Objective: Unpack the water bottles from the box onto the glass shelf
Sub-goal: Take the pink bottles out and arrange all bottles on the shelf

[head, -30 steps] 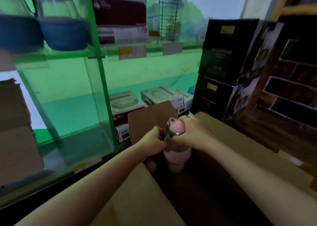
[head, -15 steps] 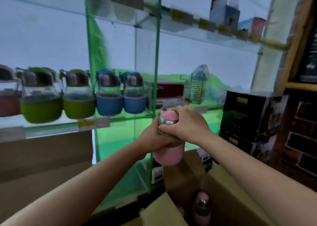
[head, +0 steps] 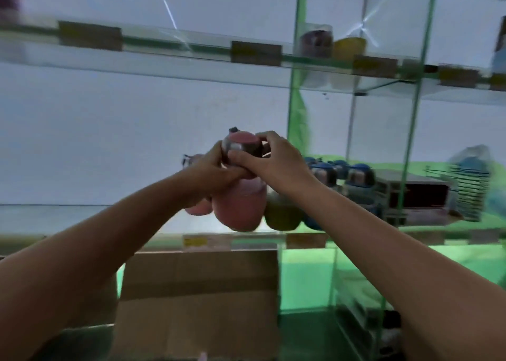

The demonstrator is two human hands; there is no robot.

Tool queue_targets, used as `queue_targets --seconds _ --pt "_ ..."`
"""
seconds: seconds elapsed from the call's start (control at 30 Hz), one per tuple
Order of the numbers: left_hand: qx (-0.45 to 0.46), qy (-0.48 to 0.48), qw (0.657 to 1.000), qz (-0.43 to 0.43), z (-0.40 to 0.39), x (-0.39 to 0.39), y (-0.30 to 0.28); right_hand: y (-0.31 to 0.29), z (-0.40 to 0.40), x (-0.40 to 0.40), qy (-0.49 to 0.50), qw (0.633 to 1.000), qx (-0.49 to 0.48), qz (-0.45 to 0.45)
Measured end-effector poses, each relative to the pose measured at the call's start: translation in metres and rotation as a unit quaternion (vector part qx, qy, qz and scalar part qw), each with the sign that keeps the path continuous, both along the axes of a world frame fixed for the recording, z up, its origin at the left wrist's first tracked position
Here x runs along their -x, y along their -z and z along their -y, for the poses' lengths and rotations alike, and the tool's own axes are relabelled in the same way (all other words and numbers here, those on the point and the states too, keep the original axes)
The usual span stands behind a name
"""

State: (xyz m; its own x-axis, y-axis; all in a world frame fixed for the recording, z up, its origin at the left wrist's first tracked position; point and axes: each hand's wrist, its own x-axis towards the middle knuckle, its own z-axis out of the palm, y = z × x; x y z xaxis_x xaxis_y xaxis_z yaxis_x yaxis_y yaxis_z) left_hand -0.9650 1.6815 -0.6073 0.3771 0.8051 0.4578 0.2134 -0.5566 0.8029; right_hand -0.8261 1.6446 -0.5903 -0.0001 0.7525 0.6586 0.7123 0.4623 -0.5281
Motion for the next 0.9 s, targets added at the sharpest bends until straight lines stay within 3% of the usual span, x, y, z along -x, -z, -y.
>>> queue_targets --seconds 0.23,0.73,0.83,0.9 --pt "0.060 -0.092 0.993 -0.043 -0.042 0.095 0.014 0.017 -0.060 0.091 -0.061 0.996 0.062 0.013" --pt "0.145 -0.114 0.982 -0.041 -0.108 0.100 0.044 0.035 -0.115 0.106 -0.027 0.991 0.130 0.020" --pt "0.148 -0.151 0.977 -0.035 -0.104 0.097 0.046 0.038 -0.109 0.103 -0.031 0.988 0.146 0.024" --pt "0.096 -0.227 0.968 -0.048 -0.098 0.092 0.042 0.038 -0.101 0.098 -0.029 0.989 0.141 0.028"
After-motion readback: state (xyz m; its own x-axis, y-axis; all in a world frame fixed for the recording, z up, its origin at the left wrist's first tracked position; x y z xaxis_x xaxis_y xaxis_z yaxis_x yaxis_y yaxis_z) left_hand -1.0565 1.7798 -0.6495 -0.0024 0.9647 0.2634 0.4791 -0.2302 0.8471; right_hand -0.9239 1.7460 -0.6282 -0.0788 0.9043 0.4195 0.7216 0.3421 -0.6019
